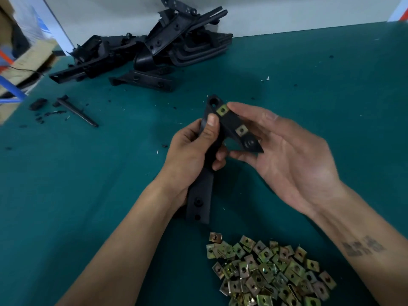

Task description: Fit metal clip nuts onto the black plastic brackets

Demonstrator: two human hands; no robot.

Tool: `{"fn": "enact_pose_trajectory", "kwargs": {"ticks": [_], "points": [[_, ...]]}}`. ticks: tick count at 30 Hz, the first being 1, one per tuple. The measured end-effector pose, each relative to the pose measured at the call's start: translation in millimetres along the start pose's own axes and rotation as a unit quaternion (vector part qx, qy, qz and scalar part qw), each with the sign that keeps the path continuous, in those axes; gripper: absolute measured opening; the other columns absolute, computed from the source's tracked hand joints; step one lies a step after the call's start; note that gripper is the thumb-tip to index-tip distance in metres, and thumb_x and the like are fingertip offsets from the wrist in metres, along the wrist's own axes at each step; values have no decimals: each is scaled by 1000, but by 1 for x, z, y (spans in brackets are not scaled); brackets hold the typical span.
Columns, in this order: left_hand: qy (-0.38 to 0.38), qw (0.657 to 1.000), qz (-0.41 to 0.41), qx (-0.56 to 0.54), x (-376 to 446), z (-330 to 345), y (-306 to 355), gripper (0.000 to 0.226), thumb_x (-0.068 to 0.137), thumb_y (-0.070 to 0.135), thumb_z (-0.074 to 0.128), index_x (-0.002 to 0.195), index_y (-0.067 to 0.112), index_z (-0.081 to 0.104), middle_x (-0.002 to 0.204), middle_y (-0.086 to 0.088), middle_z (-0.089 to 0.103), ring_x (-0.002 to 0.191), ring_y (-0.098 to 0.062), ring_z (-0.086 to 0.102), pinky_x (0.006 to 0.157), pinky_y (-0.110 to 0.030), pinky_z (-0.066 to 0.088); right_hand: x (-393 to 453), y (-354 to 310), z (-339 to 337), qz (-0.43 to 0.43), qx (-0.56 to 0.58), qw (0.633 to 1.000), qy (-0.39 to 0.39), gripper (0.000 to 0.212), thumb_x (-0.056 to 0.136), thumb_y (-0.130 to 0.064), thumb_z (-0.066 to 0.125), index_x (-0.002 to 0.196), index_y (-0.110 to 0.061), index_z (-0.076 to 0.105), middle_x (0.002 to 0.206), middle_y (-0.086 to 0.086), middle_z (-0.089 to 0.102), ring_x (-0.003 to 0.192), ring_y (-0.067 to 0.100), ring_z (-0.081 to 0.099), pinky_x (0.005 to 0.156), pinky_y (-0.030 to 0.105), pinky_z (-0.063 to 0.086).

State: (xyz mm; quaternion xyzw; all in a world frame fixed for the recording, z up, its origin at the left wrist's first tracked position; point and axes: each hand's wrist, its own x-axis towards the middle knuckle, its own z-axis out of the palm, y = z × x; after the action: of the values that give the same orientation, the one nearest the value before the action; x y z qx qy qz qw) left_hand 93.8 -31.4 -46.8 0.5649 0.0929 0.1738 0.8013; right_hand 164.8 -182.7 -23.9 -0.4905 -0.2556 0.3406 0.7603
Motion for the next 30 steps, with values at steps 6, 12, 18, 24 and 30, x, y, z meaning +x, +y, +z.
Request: {"fn": "enact_pose_trajectory", "kwargs": {"ticks": [6,12,18,24,30], "points": [[198,979,34,-33,-2,-1,5,50,82,61,53,90,12,63,80,-7,64,68,-16,64,63,-26,54,-3,19,11,10,-278,960,9,20,90,-34,70,101,-19,73,92,1,75,84,10,70,76,32,57],[331,943,36,-27,-12,28,17,54,101,60,38,102,13,63,86,-5,68,73,-21,65,66,-34,56,-33,12,35,-12,-420,907,-37,18,93,-38,70,99,-21,68,84,-4,72,78,13,69,71,46,55],[194,980,-12,-52,-18,103,19,26,109,43,33,107,25,51,88,11,62,68,-6,60,61,-25,52,-113,-17,15,17,-188,973,135,7,101,-11,58,102,-6,64,69,11,67,49,19,62,48,30,53],[-174,984,-7,24,-87,245,-28,15,102,22,51,110,10,55,102,-5,74,72,-30,71,54,-37,57,-233,-52,-45,-98,-4,929,358,9,93,-9,58,89,-11,65,63,5,68,47,12,63,46,18,47],[-385,899,-48,205,-178,369,-132,26,103,28,49,125,23,61,108,2,74,92,-13,70,79,-37,56,-356,-49,-116,-147,131,760,619,27,96,-4,53,110,15,66,94,23,63,87,32,58,76,37,44]]}}
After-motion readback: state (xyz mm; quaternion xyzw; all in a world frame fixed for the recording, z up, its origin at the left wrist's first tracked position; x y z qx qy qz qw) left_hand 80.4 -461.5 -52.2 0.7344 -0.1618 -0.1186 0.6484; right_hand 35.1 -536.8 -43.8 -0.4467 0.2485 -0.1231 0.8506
